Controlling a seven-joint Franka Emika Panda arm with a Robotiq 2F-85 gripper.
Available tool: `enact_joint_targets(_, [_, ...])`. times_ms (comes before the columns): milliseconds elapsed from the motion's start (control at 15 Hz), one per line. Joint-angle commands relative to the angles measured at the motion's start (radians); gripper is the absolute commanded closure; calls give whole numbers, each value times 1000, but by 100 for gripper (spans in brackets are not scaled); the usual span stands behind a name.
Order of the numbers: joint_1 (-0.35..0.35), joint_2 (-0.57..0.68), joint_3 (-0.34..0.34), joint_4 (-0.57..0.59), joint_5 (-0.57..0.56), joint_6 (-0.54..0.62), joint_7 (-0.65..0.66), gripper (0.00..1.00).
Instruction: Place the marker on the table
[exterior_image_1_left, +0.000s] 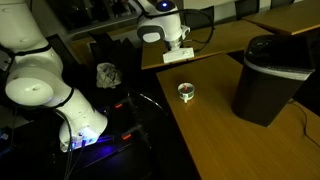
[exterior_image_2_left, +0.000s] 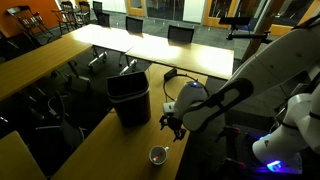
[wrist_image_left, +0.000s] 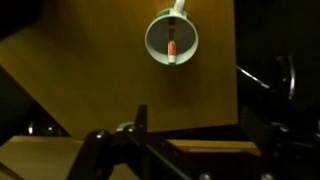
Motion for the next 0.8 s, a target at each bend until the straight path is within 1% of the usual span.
enact_joint_targets(0, [-84,174,79,146,147,-41,-244,0])
enact_joint_targets(67, [-81,224,70,169,136,-23,-247,0])
enact_joint_targets(200, [-91,309,51,213,101,-35,-251,0])
enact_joint_targets(333, [-118,389,58,263,98,-36,-284,0])
enact_joint_targets(467, [-116,451,55,308,91,-26,-287,0])
enact_joint_targets(600, [-107,500,53,347,86,-26,-273,5])
enact_joint_targets(667, [-102,521,52,364,84,-27,-267,10])
enact_joint_targets(733, [-96,540,50,377,80,-32,-262,21])
